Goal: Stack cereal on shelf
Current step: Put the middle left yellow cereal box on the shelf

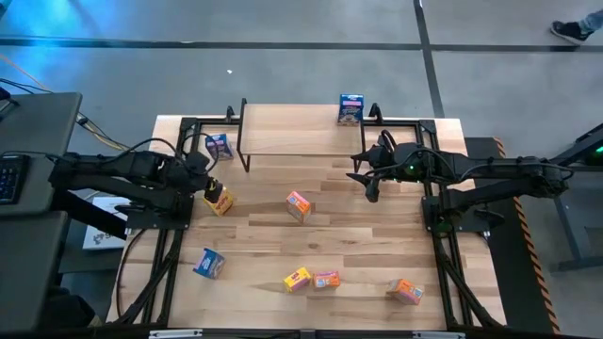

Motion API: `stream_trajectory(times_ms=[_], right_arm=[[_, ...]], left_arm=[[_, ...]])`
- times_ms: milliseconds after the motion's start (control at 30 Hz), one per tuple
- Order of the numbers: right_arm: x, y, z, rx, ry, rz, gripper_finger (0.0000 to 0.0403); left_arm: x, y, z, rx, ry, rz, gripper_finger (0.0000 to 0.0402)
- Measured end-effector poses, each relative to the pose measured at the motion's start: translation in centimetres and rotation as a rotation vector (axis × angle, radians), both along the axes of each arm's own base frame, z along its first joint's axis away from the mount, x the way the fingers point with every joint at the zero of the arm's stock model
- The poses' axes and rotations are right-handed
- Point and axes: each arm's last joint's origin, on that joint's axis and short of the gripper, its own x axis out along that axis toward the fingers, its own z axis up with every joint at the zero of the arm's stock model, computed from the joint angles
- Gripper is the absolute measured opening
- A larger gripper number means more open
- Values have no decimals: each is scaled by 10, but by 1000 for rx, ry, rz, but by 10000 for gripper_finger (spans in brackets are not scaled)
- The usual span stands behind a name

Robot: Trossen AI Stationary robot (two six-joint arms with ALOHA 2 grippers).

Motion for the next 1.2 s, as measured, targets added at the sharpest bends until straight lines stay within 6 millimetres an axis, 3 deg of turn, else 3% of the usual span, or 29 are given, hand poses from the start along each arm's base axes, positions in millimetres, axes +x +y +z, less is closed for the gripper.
stream_trajectory(times_ms=[1200], right_arm=[[0,0,-1,-4,8,6,245]], left_arm=[[39,-6,-31,-92,291,8,250]])
